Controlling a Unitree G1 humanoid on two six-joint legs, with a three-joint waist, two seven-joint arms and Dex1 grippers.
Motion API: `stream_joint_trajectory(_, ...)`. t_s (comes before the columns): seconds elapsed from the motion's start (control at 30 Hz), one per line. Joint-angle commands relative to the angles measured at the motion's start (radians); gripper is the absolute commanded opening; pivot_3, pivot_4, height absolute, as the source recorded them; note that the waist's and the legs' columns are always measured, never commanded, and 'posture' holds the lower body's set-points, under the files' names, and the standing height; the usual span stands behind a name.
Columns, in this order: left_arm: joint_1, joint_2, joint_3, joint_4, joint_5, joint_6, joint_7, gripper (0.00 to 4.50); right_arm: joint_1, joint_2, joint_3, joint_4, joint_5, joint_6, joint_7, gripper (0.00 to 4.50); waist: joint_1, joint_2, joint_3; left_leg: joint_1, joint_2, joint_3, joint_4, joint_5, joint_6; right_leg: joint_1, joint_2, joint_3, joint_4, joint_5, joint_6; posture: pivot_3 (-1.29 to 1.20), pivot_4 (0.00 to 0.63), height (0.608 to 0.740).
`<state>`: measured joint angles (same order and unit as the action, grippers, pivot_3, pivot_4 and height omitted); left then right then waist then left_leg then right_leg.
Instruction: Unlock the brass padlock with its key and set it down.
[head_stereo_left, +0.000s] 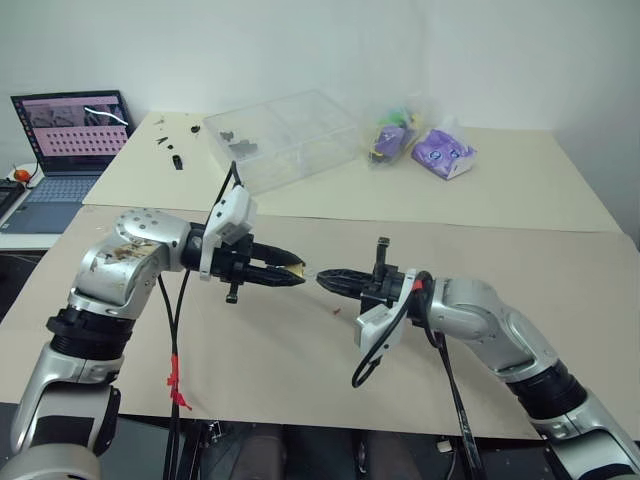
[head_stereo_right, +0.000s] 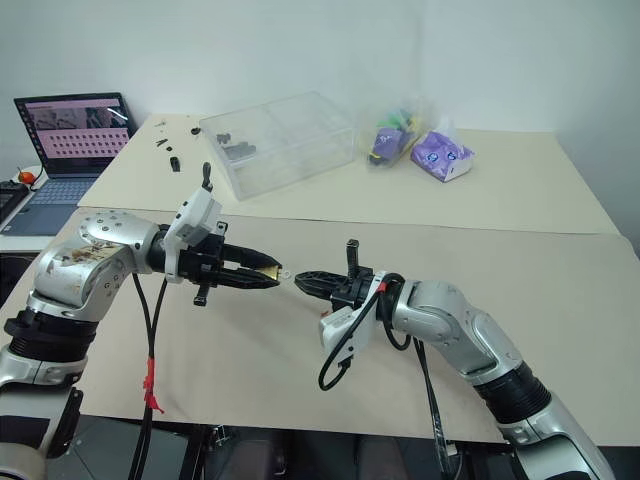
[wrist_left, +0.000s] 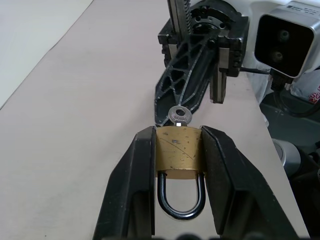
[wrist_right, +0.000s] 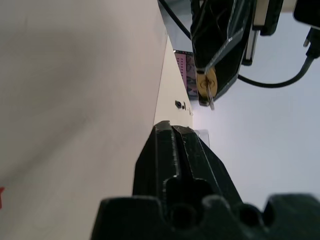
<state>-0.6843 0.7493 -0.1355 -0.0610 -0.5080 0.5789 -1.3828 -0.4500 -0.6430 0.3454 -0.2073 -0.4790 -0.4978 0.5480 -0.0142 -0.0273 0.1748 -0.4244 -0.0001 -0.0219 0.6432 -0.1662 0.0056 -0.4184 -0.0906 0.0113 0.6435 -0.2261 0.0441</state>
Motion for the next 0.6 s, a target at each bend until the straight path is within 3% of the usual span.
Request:
stream_joint_trajectory(0.03,-0.025,0.002,0.018,-0.016,0.000,-0.012,0.005,0.84,-0.005,-0.007,-0.043,-0.017,-0.061,-0.032,-0.055,1.85,0.000,0.000,0.000,0.000,0.000,0.000,0.000,0.000,0.000,0.000,0.000,0.000,0.000,0.000,0.000,0.00,0.150,0.740)
stream_joint_trajectory(0.07,-0.026,0.002,0.018,-0.015,-0.001,-0.012,0.004,0.84,-0.010,-0.008,-0.047,-0.015,-0.088,-0.046,-0.076,2.23,0.000,0.000,0.000,0.000,0.000,0.000,0.000,0.000,0.000,-0.001,0.000,0.000,0.000,0.000,0.000,0.00,0.150,0.740)
stream_joint_trajectory(0.37,-0.034,0.001,0.017,-0.004,0.003,-0.014,0.004,0.84,-0.051,0.016,-0.070,-0.064,-0.266,-0.175,-0.267,2.23,-0.001,0.000,0.000,-0.001,0.000,0.001,0.000,0.000,0.000,-0.002,0.001,0.002,0.002,0.000,0.000,0.00,0.150,0.740)
stream_joint_trajectory(0.6,-0.044,-0.004,0.019,0.003,0.001,-0.011,0.011,0.84,-0.048,0.028,-0.059,-0.066,-0.319,-0.197,-0.297,2.23,0.000,0.000,0.000,-0.001,0.000,0.002,0.000,0.000,0.000,-0.002,0.000,0.002,0.002,0.000,0.000,0.00,0.150,0.740)
